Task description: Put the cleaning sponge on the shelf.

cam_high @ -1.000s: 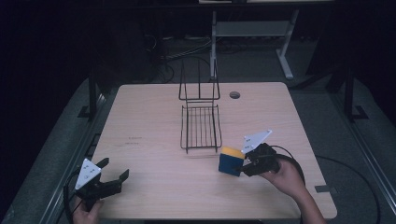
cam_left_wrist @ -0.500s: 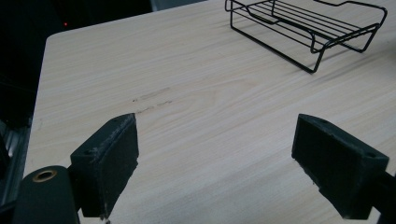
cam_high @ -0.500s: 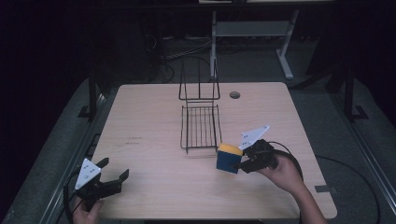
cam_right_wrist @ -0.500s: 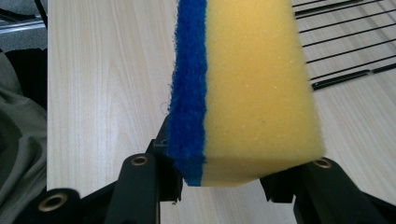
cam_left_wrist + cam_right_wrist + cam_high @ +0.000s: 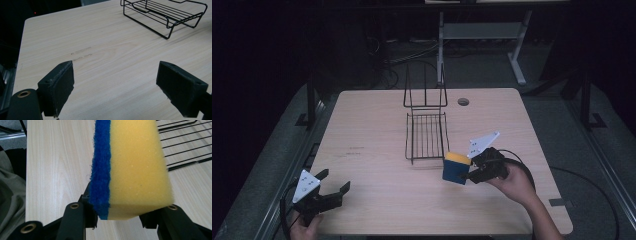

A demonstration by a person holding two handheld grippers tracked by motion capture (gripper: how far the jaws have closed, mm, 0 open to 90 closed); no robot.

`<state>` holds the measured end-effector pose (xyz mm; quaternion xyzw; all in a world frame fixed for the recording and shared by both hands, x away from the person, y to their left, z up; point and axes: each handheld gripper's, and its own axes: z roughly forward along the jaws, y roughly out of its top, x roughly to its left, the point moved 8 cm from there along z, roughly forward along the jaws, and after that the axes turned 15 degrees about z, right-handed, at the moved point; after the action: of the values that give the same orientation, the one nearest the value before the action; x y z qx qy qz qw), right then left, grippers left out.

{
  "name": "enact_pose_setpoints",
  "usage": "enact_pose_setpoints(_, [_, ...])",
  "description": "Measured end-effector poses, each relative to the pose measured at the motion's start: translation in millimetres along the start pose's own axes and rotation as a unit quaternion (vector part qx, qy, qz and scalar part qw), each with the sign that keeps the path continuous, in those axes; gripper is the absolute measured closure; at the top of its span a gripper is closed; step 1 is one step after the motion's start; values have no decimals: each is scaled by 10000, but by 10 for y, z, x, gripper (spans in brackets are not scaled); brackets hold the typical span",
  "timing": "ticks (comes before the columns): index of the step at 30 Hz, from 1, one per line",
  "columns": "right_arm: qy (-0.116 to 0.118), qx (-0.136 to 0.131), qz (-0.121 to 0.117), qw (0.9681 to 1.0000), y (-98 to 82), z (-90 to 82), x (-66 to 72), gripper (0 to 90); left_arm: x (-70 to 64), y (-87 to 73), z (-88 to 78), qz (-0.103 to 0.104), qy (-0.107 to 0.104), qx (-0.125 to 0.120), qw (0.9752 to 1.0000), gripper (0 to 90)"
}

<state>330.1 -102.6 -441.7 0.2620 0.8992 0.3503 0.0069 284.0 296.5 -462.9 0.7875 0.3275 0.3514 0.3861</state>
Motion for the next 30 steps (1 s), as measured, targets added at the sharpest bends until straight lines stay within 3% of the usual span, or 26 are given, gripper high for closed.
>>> enact_pose_setpoints(30, [50, 40, -171, 9998, 243, 16, -27, 563, 7, 1, -5, -11, 14, -13, 10000, 141])
